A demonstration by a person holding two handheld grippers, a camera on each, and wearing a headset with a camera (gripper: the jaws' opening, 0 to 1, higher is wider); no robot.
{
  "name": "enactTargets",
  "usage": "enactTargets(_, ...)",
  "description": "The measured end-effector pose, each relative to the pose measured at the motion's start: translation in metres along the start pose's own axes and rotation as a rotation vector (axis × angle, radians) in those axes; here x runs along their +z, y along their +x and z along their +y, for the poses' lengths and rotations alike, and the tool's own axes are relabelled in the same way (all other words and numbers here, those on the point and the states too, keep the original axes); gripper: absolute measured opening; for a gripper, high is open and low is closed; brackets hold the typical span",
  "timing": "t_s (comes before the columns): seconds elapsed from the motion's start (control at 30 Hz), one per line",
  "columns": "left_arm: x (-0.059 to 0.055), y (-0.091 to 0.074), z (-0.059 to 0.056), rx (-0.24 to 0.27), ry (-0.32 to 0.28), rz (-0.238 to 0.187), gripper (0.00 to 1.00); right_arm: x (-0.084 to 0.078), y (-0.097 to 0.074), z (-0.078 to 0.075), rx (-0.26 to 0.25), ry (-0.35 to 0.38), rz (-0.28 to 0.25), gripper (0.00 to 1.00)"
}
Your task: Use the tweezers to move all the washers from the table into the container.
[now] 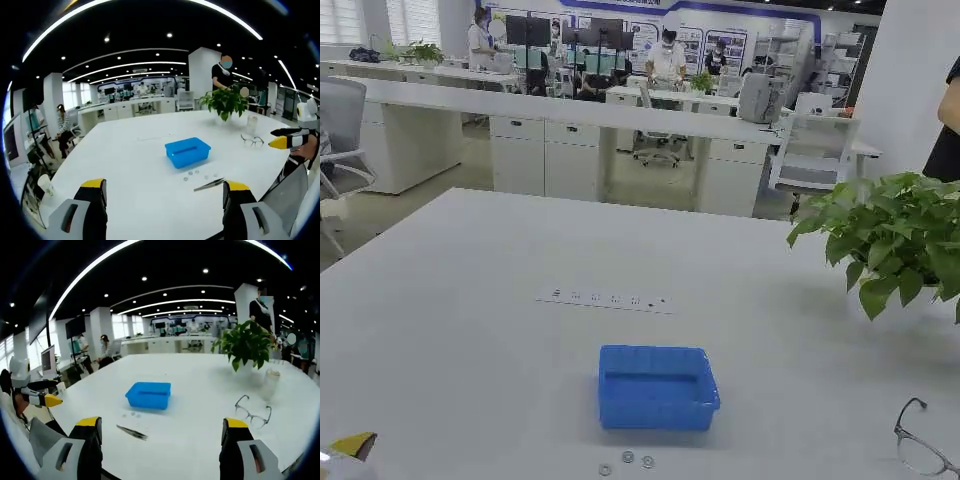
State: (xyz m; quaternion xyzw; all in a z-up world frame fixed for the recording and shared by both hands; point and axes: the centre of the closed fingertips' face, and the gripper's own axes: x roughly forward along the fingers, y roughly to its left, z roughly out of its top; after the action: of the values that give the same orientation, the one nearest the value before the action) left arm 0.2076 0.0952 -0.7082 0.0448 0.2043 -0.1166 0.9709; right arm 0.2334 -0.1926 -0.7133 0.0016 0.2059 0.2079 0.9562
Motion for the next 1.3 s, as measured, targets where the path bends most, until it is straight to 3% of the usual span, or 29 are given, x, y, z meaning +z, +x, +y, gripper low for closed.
enactTargets(0.87, -0.004, 0.007, 0.000, -0.020, 0.022, 0.022, 0.99, -0.001, 0.011, 0.005, 0.015, -0.003, 0.027, 0.99)
enactTargets(1.3, -0.004, 0.021, 0.002, -0.037, 0.043, 0.048, 0.96, -0.006, 0.019, 0.002, 0.013, 0.008, 0.047, 0.99)
